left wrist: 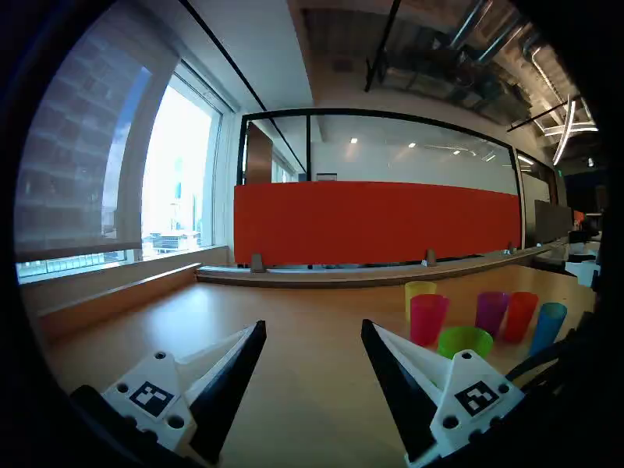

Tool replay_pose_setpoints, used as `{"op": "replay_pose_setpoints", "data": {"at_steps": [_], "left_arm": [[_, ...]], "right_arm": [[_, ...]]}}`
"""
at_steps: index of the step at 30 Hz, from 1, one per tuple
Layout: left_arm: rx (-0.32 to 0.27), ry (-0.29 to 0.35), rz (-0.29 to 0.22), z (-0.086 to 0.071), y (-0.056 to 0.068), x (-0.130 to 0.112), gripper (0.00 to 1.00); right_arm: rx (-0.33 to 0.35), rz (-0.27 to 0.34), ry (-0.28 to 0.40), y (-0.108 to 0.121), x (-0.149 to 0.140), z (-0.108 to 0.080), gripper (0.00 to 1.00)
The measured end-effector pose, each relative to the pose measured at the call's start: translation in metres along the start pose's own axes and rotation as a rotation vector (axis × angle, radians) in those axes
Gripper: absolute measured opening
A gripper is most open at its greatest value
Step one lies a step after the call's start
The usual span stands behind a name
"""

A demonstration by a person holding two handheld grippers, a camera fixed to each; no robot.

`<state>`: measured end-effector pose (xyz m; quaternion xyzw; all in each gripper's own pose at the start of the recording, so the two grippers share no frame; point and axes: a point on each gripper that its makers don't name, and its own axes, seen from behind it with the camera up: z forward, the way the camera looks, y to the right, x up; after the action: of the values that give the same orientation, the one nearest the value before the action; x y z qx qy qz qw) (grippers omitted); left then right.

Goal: Pour water

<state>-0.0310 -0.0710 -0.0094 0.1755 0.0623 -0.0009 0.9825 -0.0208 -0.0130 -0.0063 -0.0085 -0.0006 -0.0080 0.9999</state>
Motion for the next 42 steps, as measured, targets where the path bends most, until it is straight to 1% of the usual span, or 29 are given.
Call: {"op": "replay_pose_setpoints", "data": {"at_steps": [33,42], "left_arm": [[0.0,0.0,0.0,-0.0004,-0.0011,-0.0008,0.9],[0.0,0.0,0.0,-0.0006,-0.0007,-0.0007,0.9]], "right_arm": [[0.004,0.02,-0.017,0.0018,-0.0066,0.0022,0.96],[0.009,-0.001,-0.004,-0.0026,-0.0025,0.0014,0.96]]}}
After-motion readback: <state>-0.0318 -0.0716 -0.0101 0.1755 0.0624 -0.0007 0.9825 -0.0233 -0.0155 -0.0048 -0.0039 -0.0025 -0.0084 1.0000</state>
